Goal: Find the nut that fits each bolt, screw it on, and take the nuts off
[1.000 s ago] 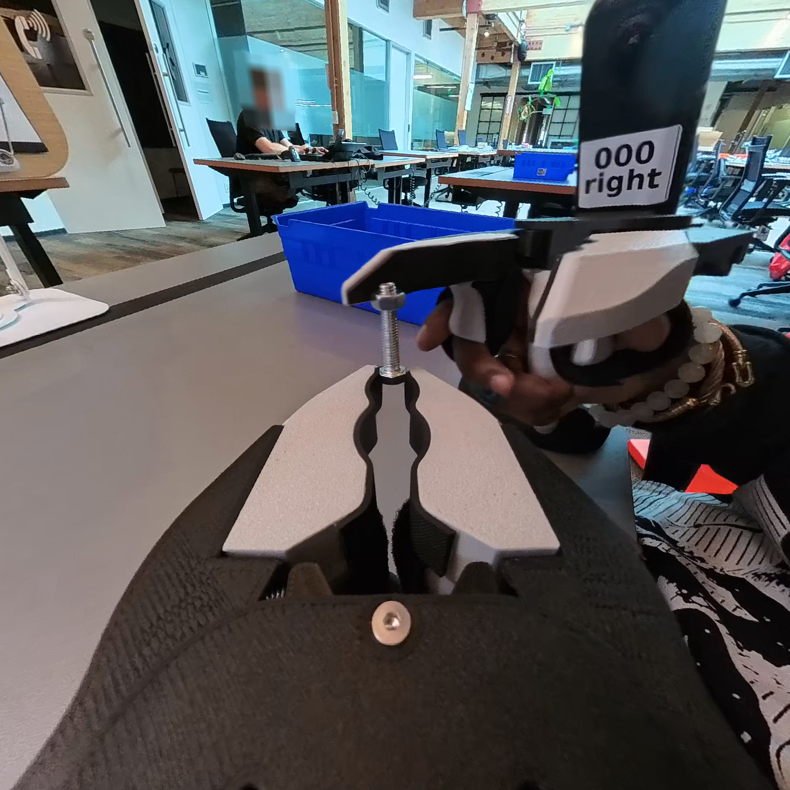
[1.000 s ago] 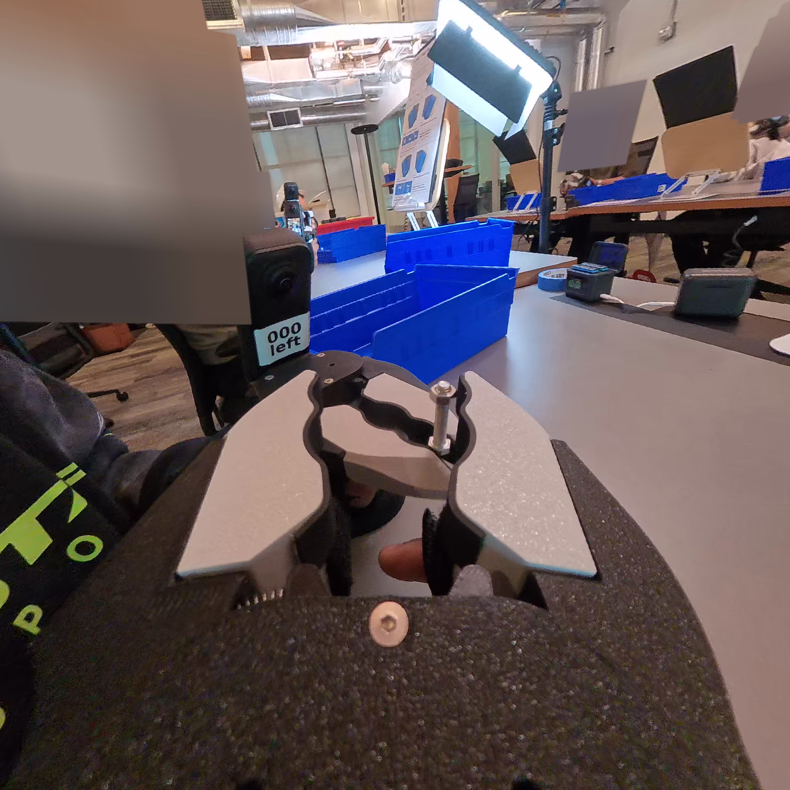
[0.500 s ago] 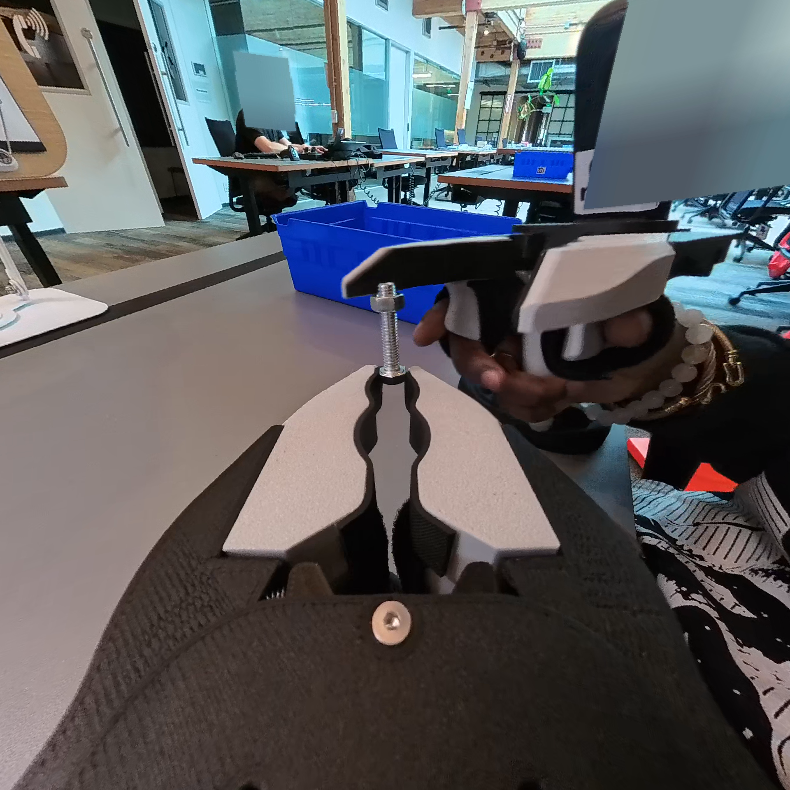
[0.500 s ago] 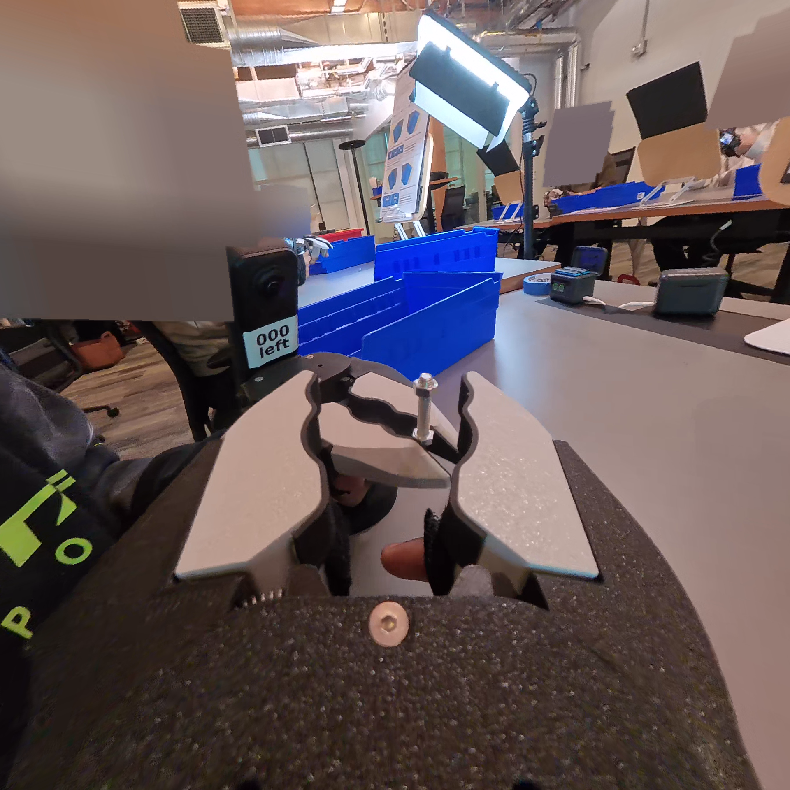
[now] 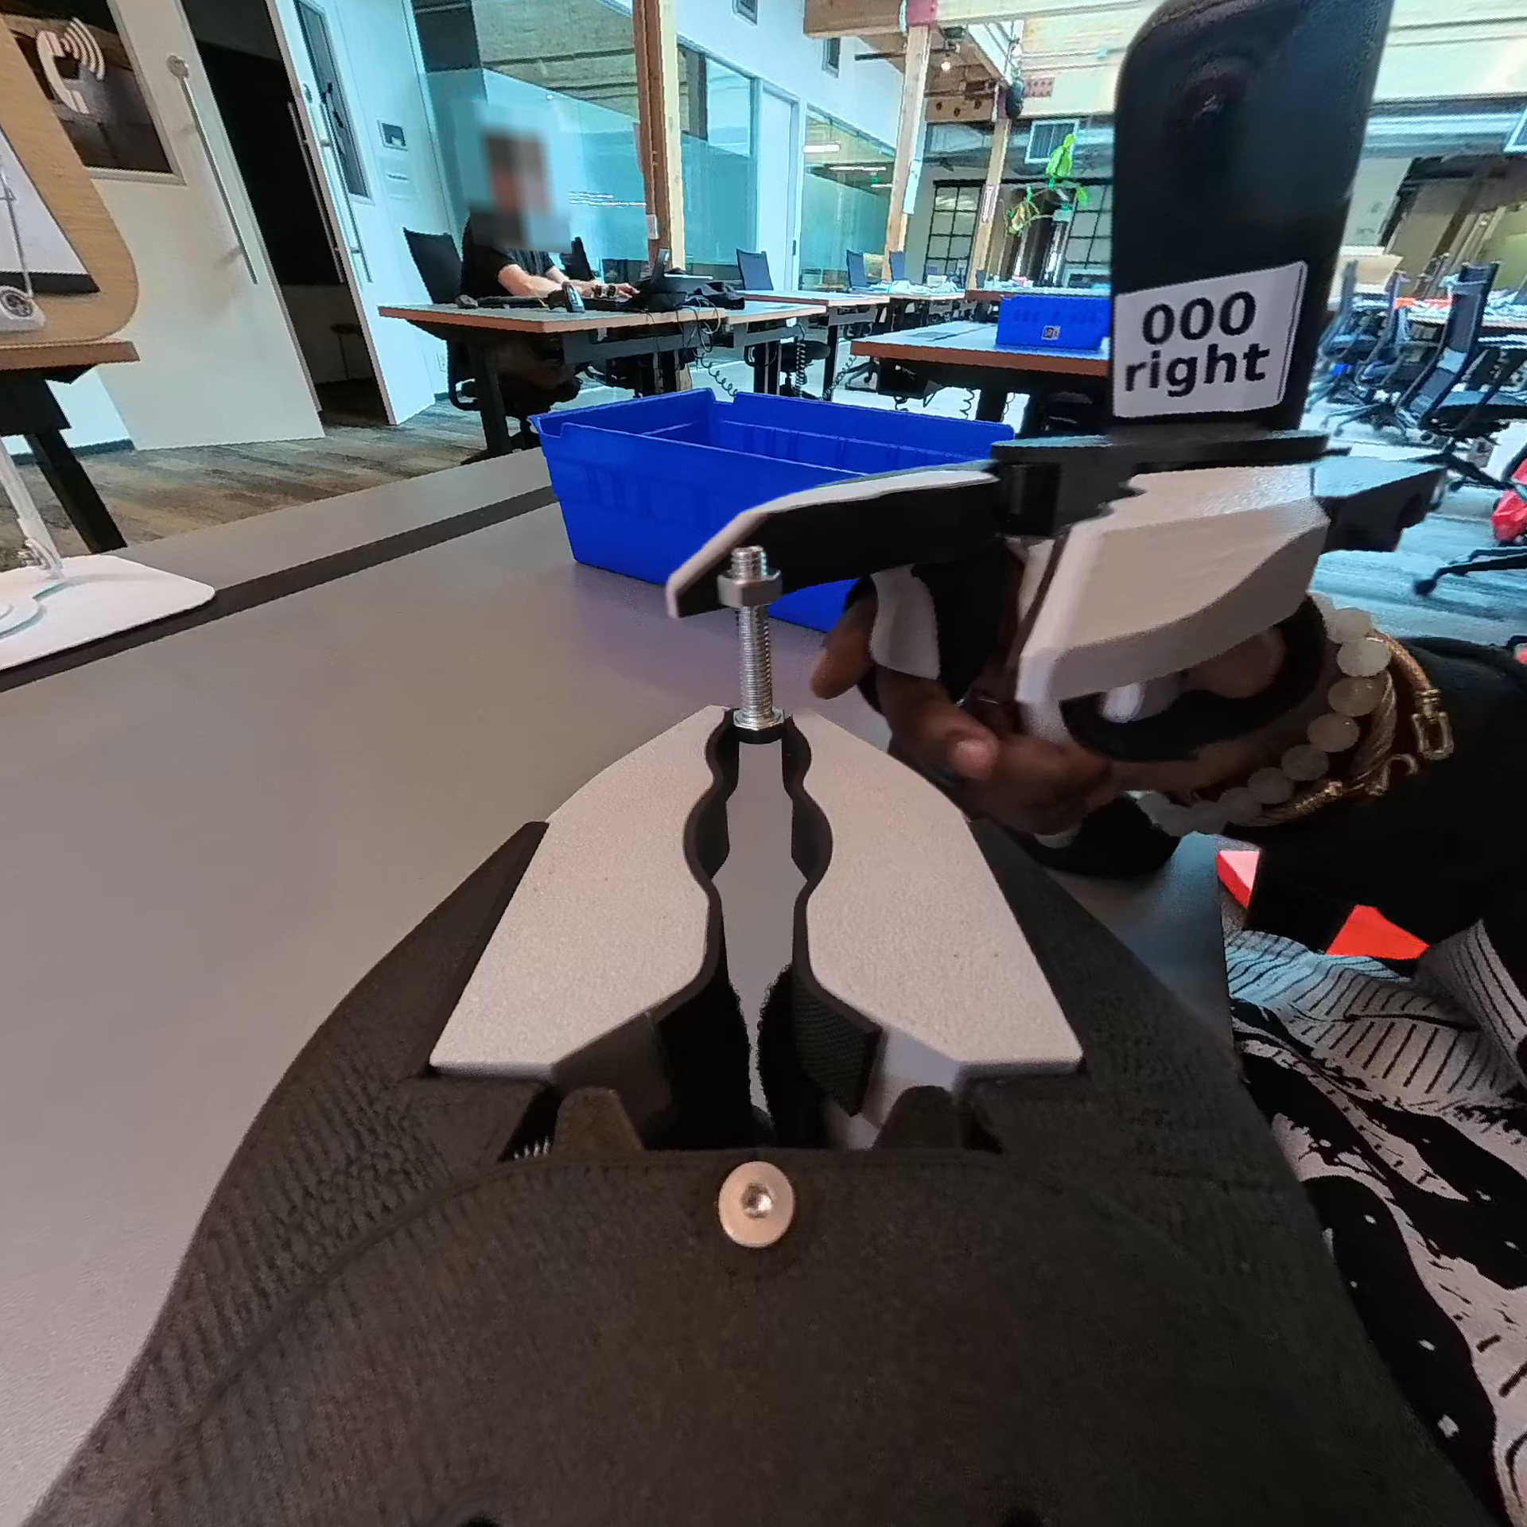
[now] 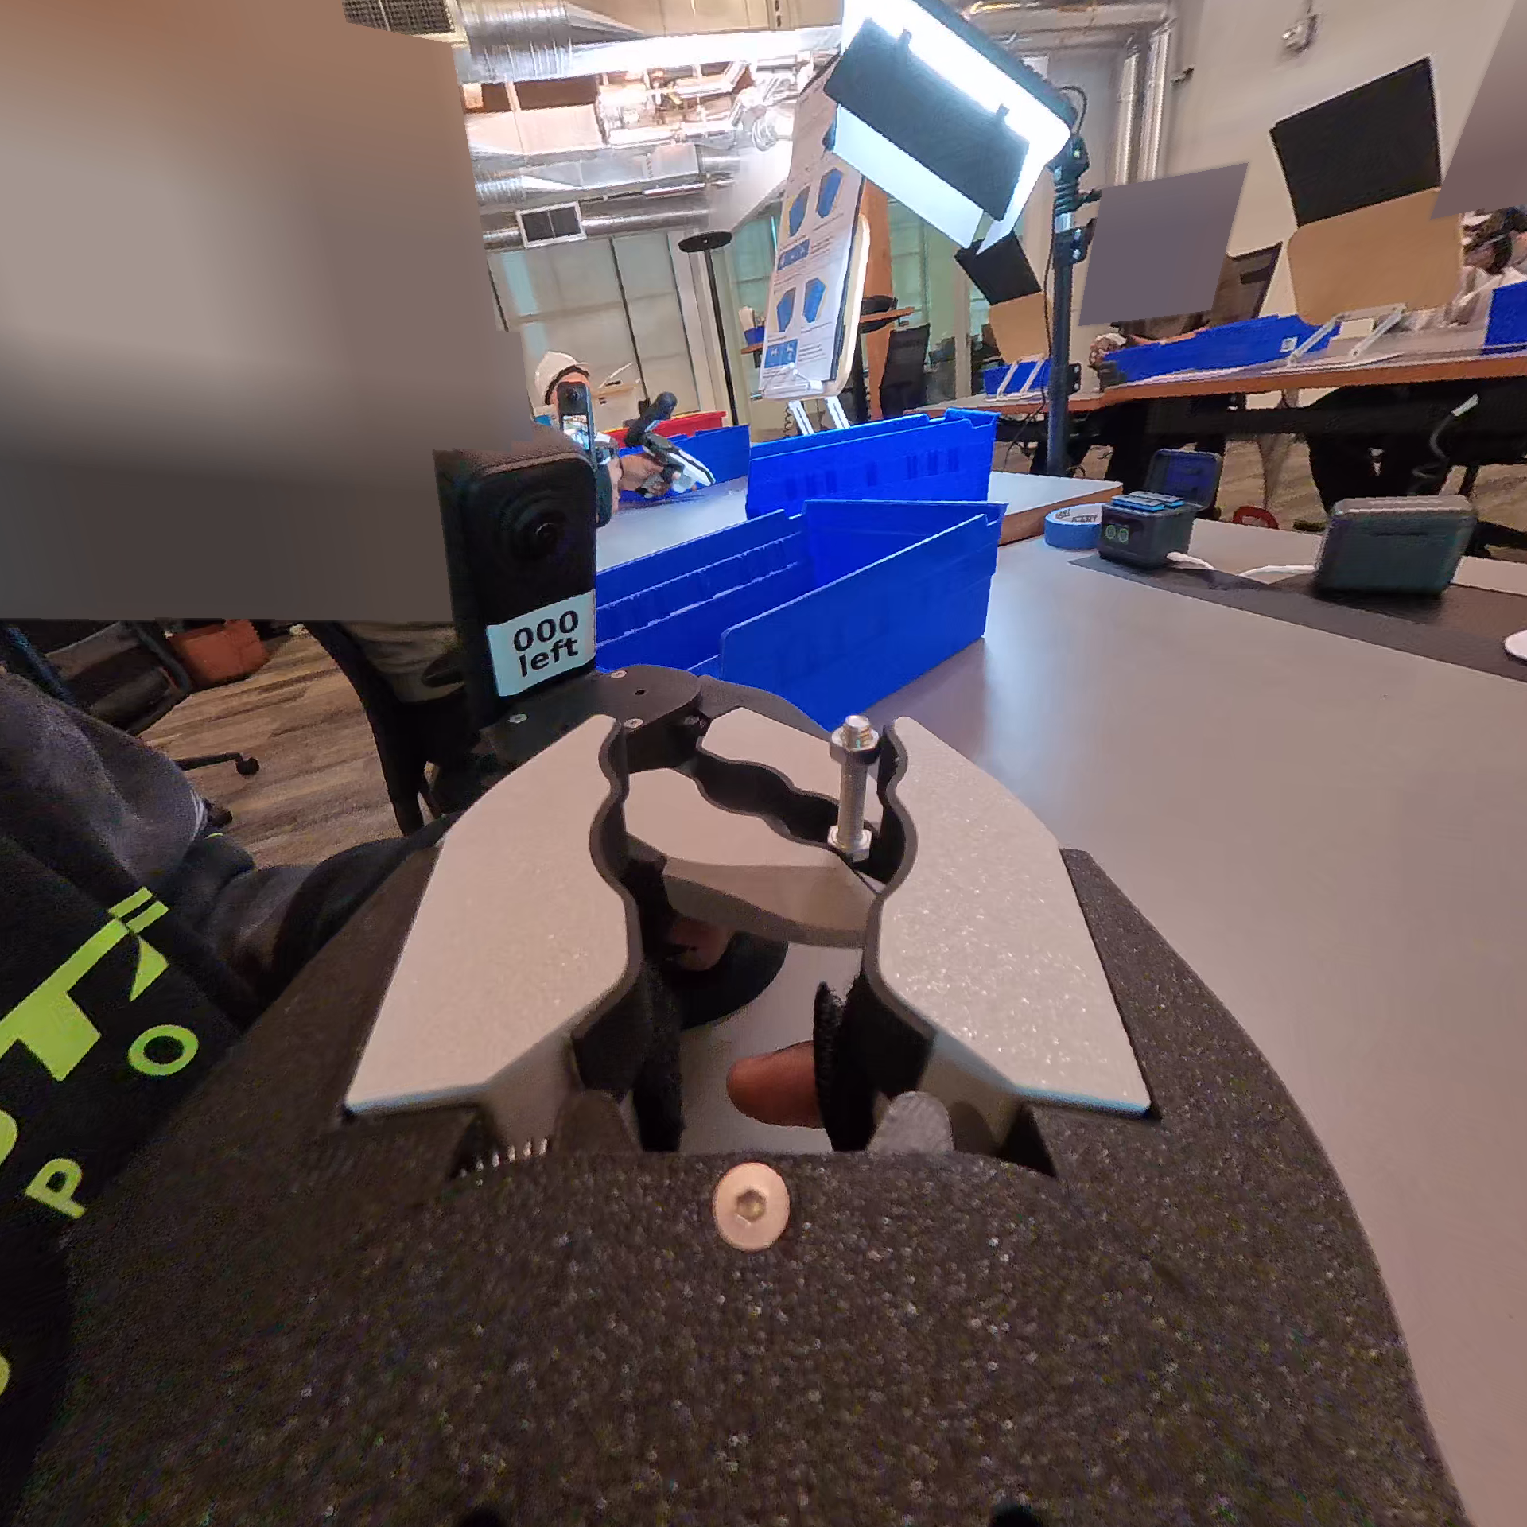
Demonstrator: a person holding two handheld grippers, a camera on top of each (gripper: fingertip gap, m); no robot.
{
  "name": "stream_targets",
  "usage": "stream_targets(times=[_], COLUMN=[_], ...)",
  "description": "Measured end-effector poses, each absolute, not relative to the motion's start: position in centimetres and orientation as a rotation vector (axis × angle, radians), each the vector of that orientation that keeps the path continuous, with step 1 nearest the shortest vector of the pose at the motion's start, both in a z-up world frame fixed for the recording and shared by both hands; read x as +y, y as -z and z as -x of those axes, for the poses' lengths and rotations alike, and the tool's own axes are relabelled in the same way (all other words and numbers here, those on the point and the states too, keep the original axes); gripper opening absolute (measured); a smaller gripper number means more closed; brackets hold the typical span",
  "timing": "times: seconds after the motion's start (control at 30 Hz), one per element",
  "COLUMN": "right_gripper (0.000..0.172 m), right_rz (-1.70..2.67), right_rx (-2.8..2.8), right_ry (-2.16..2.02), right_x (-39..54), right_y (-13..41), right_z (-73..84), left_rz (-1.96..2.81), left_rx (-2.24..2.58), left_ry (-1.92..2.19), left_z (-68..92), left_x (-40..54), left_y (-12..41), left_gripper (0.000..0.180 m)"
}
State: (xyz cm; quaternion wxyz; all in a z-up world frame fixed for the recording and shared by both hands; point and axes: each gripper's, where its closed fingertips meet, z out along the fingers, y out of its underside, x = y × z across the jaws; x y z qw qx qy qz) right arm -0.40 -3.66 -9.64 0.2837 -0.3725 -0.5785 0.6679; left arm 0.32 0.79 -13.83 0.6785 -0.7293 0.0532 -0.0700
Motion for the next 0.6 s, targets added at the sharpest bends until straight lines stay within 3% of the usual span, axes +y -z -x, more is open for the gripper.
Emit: stream_targets(times=[0.23,0.43,0.6], right_gripper=[0.038,0.056,0.060], right_rz=[1.008,1.038,1.027], right_rx=[-1.507,-1.482,-1.538], right_ry=[-1.776,-1.787,-1.796], right_x=[-2.5,-2.2,-3.7], right_y=[9.6,9.5,9.7], right_z=[-1.5,0.4,2.0], left_rz=[1.637,1.638,1.644], left_rx=[0.116,0.123,0.131], left_ry=[0.157,0.157,0.150], left_z=[-0.3,-0.4,-0.5], left_x=[0.8,0.8,0.8], left_y=[13.8,13.8,13.9], left_gripper=[0.010,0.010,0.010])
